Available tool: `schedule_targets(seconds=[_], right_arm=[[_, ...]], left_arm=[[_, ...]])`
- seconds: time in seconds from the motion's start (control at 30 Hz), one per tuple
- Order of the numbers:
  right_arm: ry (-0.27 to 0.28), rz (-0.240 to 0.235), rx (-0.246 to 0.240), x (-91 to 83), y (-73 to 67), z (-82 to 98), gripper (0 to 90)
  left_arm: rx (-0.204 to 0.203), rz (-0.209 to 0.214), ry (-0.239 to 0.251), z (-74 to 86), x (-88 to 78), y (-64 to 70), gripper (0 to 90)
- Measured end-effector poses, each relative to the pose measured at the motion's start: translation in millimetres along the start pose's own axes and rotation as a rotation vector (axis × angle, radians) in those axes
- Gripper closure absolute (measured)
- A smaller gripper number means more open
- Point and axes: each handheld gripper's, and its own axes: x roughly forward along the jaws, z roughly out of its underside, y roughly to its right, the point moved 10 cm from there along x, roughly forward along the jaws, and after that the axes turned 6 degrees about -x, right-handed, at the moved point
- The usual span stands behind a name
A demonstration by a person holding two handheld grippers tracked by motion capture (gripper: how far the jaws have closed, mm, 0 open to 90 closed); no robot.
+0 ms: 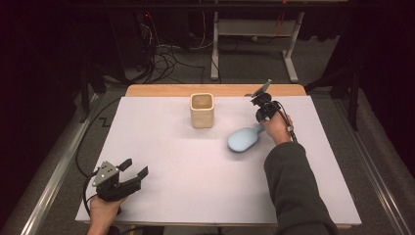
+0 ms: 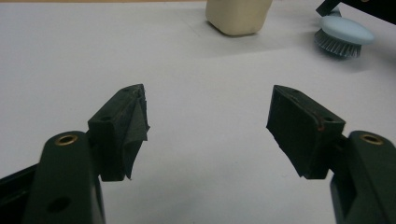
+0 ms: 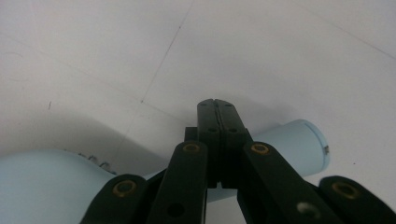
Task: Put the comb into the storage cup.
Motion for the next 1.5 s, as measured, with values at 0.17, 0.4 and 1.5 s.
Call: schedule_targets(seconds=[0.17,0.4,1.5], right_arm=[[-0.01,-0.004,-0.011,-1.1,-2.7,3.1,90.0],[-0.023,-0.013,-0.024,-5.5,-5.0,11.3,90.0],[-0.019,-0.107,-0.071,-28.1,-21.9,56.8,90.0]], left_arm=[[0.0,0.0,-0.001,-0.1,0.3,-0.1,29.7],[0.004,0.001,-0.003,0.0,0.6,0.7,29.7],[0.004,-0.001,-0.004,0.4,0.8,0.9,29.7]])
